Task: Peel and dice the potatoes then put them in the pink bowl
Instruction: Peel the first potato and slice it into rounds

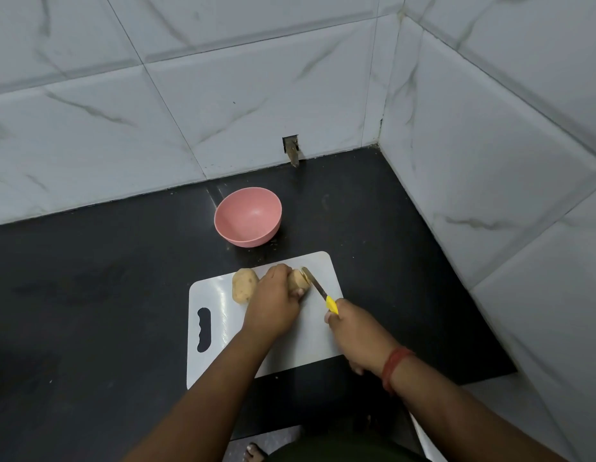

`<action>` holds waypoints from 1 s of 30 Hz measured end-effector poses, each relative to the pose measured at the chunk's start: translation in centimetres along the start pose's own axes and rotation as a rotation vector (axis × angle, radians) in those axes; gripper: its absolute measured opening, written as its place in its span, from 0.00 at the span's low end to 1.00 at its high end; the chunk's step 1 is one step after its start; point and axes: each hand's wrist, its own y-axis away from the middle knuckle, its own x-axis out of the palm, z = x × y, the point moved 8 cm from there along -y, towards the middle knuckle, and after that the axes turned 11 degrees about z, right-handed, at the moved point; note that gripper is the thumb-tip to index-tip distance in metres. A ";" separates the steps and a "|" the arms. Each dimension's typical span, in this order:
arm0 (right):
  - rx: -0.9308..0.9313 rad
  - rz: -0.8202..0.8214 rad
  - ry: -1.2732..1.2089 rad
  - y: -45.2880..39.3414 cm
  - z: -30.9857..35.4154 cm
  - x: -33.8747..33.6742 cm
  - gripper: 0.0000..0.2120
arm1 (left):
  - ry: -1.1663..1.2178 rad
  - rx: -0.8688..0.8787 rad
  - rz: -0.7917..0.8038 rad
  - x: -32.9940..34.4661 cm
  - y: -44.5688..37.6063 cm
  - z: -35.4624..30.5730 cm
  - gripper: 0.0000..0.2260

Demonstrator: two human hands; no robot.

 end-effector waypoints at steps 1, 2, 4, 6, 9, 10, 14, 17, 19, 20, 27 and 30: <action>-0.007 0.017 -0.115 -0.3 0.0 0.2 0.10 | -0.013 0.009 0.007 0.0 0.0 -0.2 0.13; -0.019 0.025 -0.203 -0.6 0.2 0.5 0.10 | -0.034 0.019 0.018 0.0 0.1 -0.5 0.15; -0.043 0.037 -0.352 -0.7 0.6 1.0 0.09 | -0.075 0.031 0.044 0.1 0.1 -0.7 0.23; -0.040 0.045 -0.481 -0.5 0.5 1.1 0.09 | -0.103 0.031 0.064 0.2 -0.1 -0.6 0.25; -0.006 0.047 -0.564 -0.3 -0.1 0.9 0.09 | -0.086 -0.005 0.080 0.1 -0.3 -0.3 0.24; 0.000 0.056 -0.578 -0.4 -0.2 1.0 0.09 | -0.070 -0.017 0.078 0.0 -0.2 -0.2 0.24; -0.009 0.119 -0.644 -0.5 0.3 2.2 0.07 | -0.016 -0.011 0.051 -0.2 0.3 0.0 0.22; -0.016 0.133 -0.649 -0.6 0.8 2.6 0.10 | 0.030 -0.029 0.029 -0.3 0.4 0.4 0.19; -0.013 0.129 -0.635 -0.8 1.0 2.5 0.10 | 0.067 -0.040 0.001 -0.5 0.4 0.6 0.15; -0.012 0.127 -0.619 -0.9 1.0 2.5 0.10 | 0.078 -0.047 -0.010 -0.6 0.3 0.8 0.14; -0.013 0.127 -0.607 -1.1 1.3 2.8 0.11 | 0.092 -0.046 -0.049 -1.0 0.3 0.7 0.14; -0.017 0.120 -0.592 -1.2 1.4 2.7 0.11 | 0.115 -0.009 -0.049 -0.9 0.5 0.4 0.18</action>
